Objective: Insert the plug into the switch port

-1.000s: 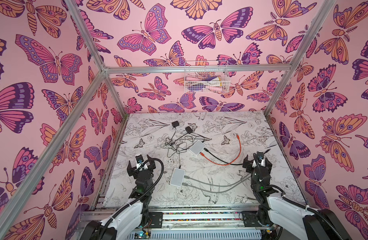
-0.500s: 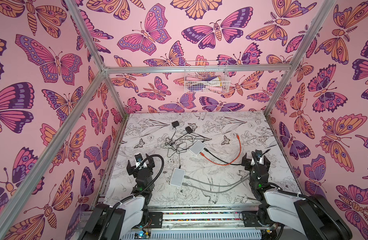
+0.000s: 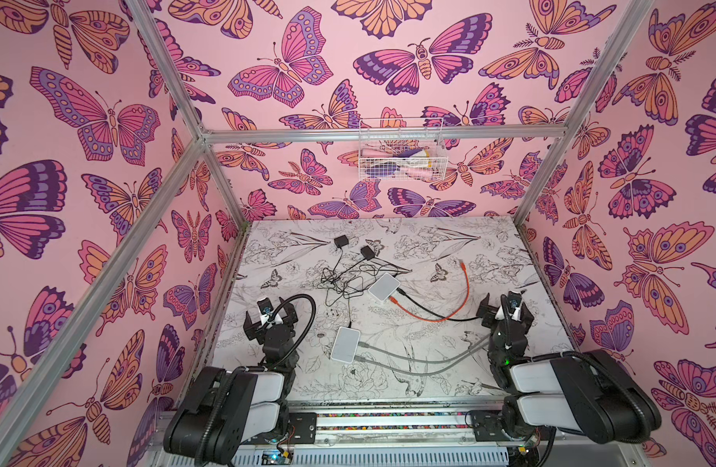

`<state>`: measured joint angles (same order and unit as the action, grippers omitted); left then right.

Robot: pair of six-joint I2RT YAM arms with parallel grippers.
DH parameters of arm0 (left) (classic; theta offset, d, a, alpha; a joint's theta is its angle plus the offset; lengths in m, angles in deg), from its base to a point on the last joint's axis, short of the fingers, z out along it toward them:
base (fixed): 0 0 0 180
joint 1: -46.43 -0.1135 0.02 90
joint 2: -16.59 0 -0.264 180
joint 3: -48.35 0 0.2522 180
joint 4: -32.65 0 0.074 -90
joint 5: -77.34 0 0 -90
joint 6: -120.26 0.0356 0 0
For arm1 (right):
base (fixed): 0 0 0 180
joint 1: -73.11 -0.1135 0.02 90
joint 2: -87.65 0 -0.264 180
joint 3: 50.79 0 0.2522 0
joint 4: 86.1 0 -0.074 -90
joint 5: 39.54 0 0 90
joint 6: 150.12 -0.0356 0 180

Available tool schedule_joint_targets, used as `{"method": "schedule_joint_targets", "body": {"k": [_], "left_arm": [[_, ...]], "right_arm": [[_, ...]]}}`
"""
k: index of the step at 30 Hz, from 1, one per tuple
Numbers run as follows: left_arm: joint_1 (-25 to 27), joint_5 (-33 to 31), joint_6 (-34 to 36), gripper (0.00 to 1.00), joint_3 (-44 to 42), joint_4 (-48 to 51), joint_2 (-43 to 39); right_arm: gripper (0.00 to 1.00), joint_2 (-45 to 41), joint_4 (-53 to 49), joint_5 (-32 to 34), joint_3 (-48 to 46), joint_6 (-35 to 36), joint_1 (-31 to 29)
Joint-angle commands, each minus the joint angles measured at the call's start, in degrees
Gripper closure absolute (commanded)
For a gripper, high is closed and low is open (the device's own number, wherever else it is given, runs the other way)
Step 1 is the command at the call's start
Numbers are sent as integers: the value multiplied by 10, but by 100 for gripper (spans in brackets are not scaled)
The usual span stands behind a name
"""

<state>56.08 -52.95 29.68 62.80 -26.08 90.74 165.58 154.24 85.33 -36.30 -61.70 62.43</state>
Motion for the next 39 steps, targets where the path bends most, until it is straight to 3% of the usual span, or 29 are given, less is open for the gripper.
{"method": "schedule_joint_targets", "body": {"k": [1,5,7,12,15,19,29,39], "left_arm": [[-10,-3,-22,0,-12,-62,13],[-55,28,-100,0,-9,-65,54],[-65,36,-111,0,-5,-92,93],[-66,40,-111,0,-8,-92,90],[-62,67,-88,0,-5,-92,89],[-38,79,-44,0,14,-92,102],[-9,146,28,0,31,-92,122],[0,166,51,0,40,-92,133]], "right_arm": [[1,9,75,1,-7,-30,7],[1,20,75,0,-3,-30,8],[1,33,75,-3,3,-32,11],[1,61,75,-31,20,-17,13],[1,76,76,-89,29,17,8],[1,98,76,-99,35,63,-22],[1,86,76,-101,45,40,-9],[1,93,76,-110,49,54,-14]]}}
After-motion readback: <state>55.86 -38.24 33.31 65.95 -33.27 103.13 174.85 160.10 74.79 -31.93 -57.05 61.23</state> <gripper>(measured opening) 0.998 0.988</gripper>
